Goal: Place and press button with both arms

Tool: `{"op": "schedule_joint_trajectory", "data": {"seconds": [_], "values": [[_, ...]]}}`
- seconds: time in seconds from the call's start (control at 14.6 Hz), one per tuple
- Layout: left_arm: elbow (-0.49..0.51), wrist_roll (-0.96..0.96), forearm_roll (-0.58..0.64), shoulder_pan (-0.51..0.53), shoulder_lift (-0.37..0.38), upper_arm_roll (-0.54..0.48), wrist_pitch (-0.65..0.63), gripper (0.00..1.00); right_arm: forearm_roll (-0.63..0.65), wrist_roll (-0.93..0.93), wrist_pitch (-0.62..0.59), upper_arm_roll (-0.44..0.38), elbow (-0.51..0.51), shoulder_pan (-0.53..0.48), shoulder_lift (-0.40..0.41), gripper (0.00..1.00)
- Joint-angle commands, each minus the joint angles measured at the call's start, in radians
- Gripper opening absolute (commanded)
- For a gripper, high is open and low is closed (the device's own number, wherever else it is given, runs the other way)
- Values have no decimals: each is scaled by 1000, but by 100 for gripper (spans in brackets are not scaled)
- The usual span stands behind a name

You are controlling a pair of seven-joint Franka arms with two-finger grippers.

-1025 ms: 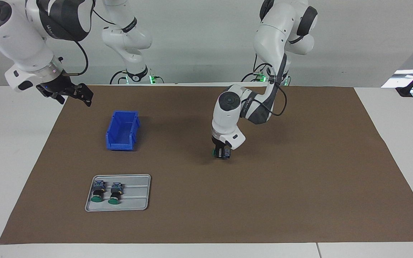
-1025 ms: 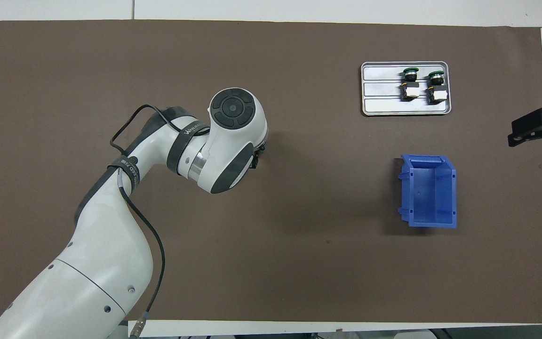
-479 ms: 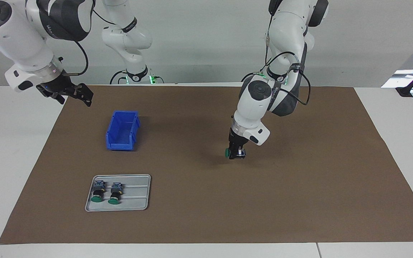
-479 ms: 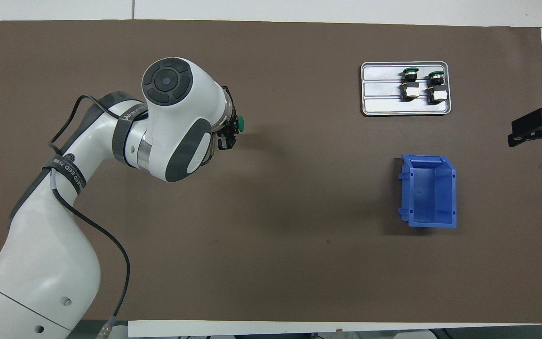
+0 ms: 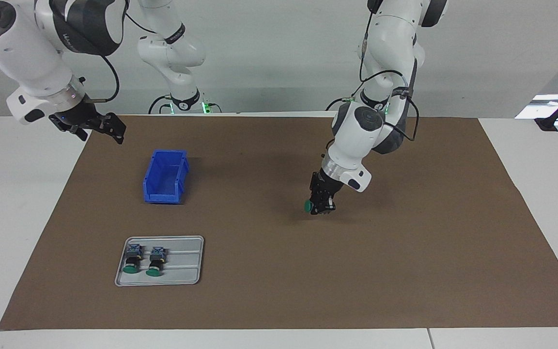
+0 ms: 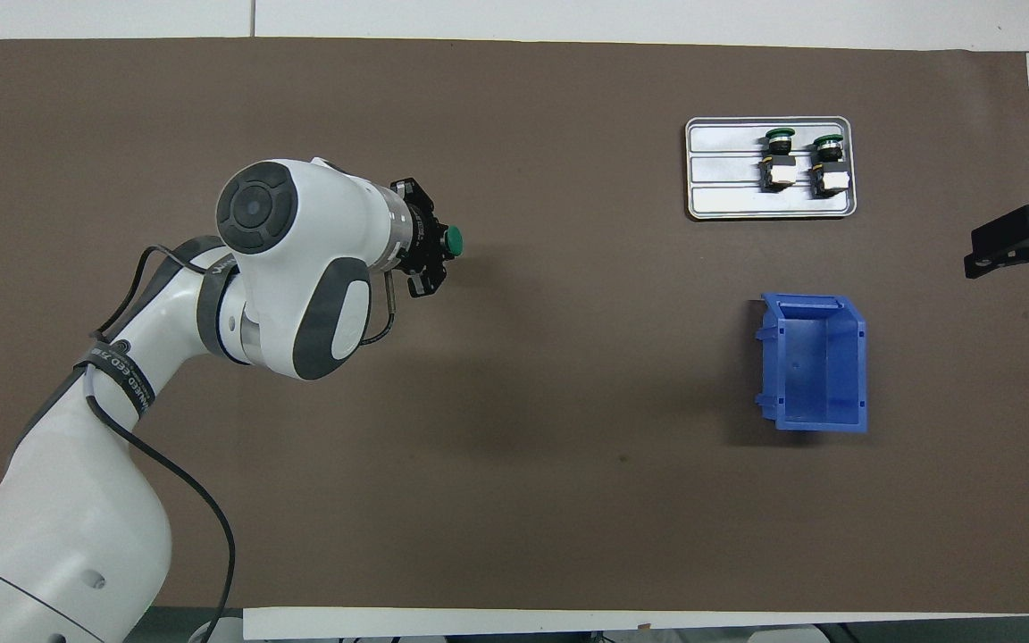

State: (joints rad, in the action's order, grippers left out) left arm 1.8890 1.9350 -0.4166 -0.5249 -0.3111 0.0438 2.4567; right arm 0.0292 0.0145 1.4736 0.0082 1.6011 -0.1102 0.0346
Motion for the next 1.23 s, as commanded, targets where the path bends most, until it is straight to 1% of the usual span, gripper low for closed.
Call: {"op": "schedule_joint_trajectory", "data": {"seconds": [0.0,0.21,0.27,0.41,0.48,0.55,0.68,0.89,1.03,1.16], "values": [[71,-132,-164,26,67,7,19,4,-5,-19,1,-7,26,3,-22,99],[127,-319,-373,65,107,7,18,4,-5,-19,1,-7,26,3,-22,99],[153,-409,-463,68,118,4,18,4,-6,-19,1,-7,26,3,-22,99],[228,-653,-676,104,156,5,7,4,-6,-19,1,-7,26,3,-22,99],[266,-747,-756,109,176,4,4,4,-5,-19,1,-7,26,3,-22,99],[286,-799,-816,115,187,4,-5,4,-5,-19,1,-7,26,3,-22,99],[286,-812,-840,150,190,2,-71,4,-5,-19,1,-7,26,3,-22,99],[286,-835,-847,166,172,2,-103,4,-5,-19,1,-7,26,3,-22,99],[286,-907,-896,204,147,2,-139,4,-5,-19,1,-7,26,3,-22,99],[286,-976,-971,233,124,2,-183,4,-6,-19,1,-7,26,3,-22,99]]}}
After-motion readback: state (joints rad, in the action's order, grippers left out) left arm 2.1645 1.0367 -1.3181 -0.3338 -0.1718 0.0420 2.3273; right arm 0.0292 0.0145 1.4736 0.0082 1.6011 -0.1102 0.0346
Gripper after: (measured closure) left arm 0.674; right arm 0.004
